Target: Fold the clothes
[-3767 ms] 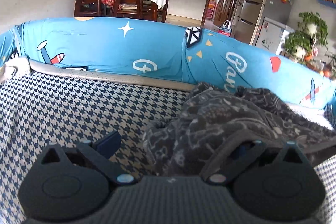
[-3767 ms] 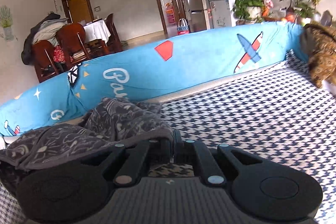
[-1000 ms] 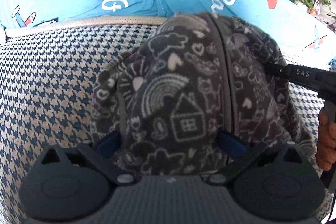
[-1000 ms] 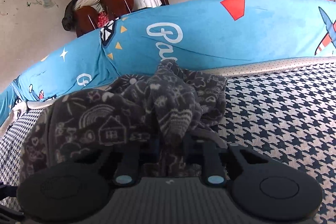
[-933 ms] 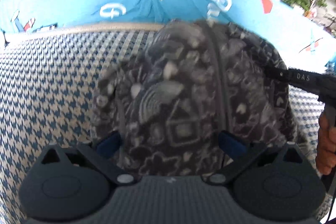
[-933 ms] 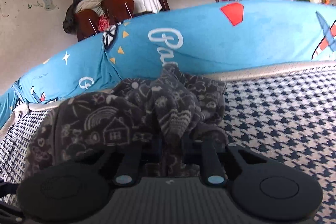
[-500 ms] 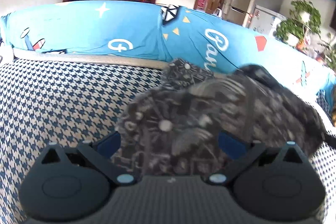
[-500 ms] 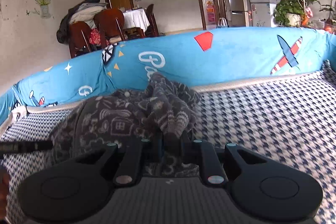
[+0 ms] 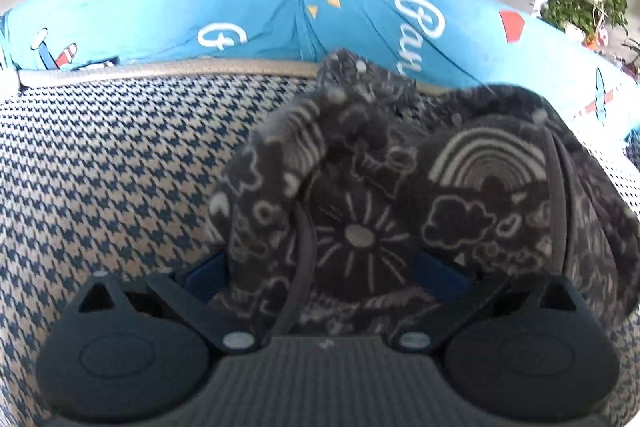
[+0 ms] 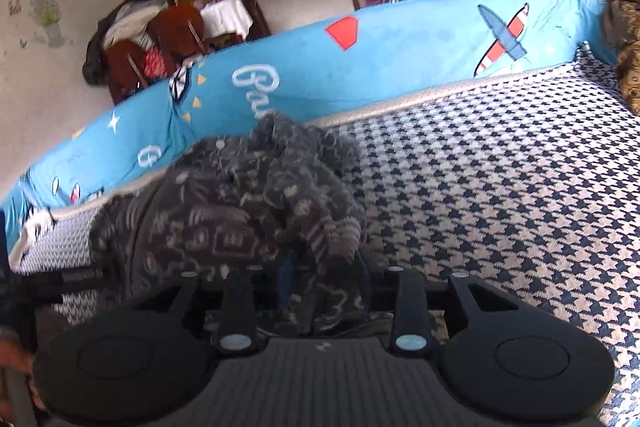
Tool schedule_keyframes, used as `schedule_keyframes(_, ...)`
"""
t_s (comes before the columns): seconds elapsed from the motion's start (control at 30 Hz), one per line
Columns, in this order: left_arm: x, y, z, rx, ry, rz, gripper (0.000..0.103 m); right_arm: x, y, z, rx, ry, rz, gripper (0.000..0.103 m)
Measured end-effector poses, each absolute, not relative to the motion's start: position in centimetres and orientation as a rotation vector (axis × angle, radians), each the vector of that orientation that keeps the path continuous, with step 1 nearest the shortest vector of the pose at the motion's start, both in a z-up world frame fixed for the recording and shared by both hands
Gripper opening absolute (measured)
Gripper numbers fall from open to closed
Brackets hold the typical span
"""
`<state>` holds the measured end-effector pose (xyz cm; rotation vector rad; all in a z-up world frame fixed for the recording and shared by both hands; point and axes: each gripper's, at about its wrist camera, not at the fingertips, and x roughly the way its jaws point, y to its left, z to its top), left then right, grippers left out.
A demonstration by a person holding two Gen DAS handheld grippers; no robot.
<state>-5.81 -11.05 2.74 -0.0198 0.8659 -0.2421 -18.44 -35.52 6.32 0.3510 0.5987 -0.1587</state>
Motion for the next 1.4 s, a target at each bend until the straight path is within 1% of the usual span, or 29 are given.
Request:
schedule_keyframes(0.13, -6.3, -11.7, 1.7, 0.011, 0.893, -0.256, 0.103, -18.6, -35.4, 7.4, 0.333, 0.506, -0.177, 0.034)
schedule_keyframes(0.2, -6.6, -11.9, 1.2, 0.023, 0.907, -0.263, 0.103, -18.2, -34.9, 7.6, 0.33, 0.489, -0.136, 0.034)
schedule_keyframes(0.27, -6.9, -12.1, 0.9, 0.034, 0.91, -0.267, 0.103, -17.5, -34.1, 7.6, 0.343, 0.482, -0.08, 0.037)
schedule_keyframes(0.33, -7.1, -12.1, 0.8, 0.045, 0.908, -0.271, 0.103, -16.6, -33.0, 7.4, 0.342, 0.491, -0.027, 0.048)
schedule_keyframes(0.43, -7.2, -12.0, 0.8, 0.044, 0.91, -0.274, 0.103, -14.9, -31.3, 7.1, 0.346, 0.51, 0.041, 0.058)
schedule_keyframes(0.53, -7.1, -11.9, 0.9, 0.048, 0.913, -0.278, 0.103, -13.1, -29.6, 6.6, 0.339, 0.531, 0.084, 0.064)
schedule_keyframes(0.8, -7.2, -12.0, 1.1, 0.079, 0.904, -0.282, 0.103, -10.4, -26.5, 4.6, 0.281, 0.603, 0.058, 0.065)
schedule_keyframes(0.87, -7.4, -11.9, 1.3, 0.082, 0.902, -0.282, 0.103, -10.1, -26.2, 4.2, 0.263, 0.62, 0.043, 0.057)
schedule_keyframes(0.93, -7.6, -11.8, 1.4, 0.091, 0.897, -0.281, 0.103, -10.0, -26.2, 3.8, 0.262, 0.634, 0.04, 0.042)
schedule_keyframes(0.97, -7.8, -11.7, 1.6, 0.094, 0.891, -0.281, 0.103, -10.0, -26.2, 3.7, 0.262, 0.641, 0.039, 0.039)
schedule_keyframes(1.0, -7.9, -11.6, 1.8, 0.096, 0.886, -0.281, 0.103, -10.0, -26.2, 3.6, 0.261, 0.647, 0.038, 0.031)
schedule_keyframes(1.07, -8.1, -11.3, 2.2, 0.091, 0.871, -0.277, 0.103, -10.2, -26.1, 3.5, 0.244, 0.648, 0.043, 0.025)
schedule_keyframes(1.1, -8.3, -11.0, 2.4, 0.085, 0.862, -0.275, 0.103, -10.4, -26.1, 3.4, 0.235, 0.649, 0.046, 0.021)
schedule_keyframes(1.23, -8.5, -9.4, 3.7, 0.026, 0.817, -0.265, 0.103, -11.3, -25.6, 3.5, 0.182, 0.651, 0.095, 0.015)
schedule_keyframes(1.4, -8.3, -7.3, 5.1, -0.062, 0.766, -0.226, 0.103, -12.9, -24.7, 3.2, 0.109, 0.665, 0.189, 0.014)
